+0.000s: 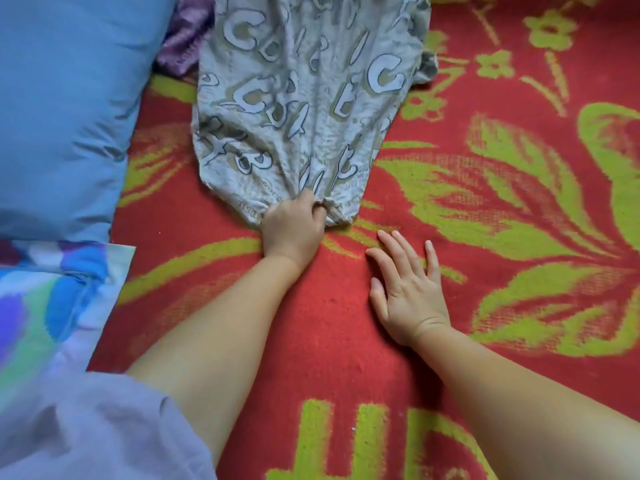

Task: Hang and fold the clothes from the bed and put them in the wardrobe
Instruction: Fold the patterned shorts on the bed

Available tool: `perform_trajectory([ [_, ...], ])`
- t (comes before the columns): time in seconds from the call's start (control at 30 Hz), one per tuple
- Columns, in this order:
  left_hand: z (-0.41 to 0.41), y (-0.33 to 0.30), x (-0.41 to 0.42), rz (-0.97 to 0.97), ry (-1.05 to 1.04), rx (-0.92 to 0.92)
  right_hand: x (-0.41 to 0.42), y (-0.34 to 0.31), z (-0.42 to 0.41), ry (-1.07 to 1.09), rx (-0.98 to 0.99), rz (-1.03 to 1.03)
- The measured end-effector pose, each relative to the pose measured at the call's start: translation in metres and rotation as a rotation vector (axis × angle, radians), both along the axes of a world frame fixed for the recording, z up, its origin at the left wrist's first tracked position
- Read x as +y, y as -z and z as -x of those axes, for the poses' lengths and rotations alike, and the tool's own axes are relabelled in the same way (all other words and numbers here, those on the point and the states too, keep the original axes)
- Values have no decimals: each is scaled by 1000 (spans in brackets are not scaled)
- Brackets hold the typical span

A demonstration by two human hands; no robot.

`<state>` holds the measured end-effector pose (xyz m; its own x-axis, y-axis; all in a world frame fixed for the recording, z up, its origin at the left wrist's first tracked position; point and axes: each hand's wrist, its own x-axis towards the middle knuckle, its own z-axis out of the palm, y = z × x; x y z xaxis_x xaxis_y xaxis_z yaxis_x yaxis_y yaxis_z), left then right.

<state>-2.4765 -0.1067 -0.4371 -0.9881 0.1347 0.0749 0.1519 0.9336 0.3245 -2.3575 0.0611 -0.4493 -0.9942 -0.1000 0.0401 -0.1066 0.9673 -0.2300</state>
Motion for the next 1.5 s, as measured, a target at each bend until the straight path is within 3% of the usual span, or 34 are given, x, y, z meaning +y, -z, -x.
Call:
perform_trajectory([
  [0.17,-74,-7,-24,40,19,-118,1,0,2,14,-17,-41],
  [0.37,-176,-27,-90,-6,-15,-451,-32,-28,-27,96,-257,-69],
  [0.5,-249,-75,-110,-171,-47,-619,-85,-72,-93,-223,-376,-235],
  [0.6,-291,-146,-121,-305,-35,-488,-127,-121,-139,-293,-356,-242],
  [0.73,-326,-264,-151,-219,111,-336,-158,-222,-184,-218,-285,-106],
  [0.87,-350,-366,-166,-260,200,-228,-152,-338,-215,-170,-274,51],
  [1.03,-375,-439,-147,79,429,-324,-118,-447,-257,-87,-227,131],
  [1.13,-380,-468,-134,175,363,-262,-99,-494,-276,-60,-228,172],
  [1.33,-397,-536,-91,-466,283,-100,-57,-565,-319,-46,-150,272],
  [1.5,-428,-589,-10,-595,385,107,8,-589,-358,-19,-204,349],
])
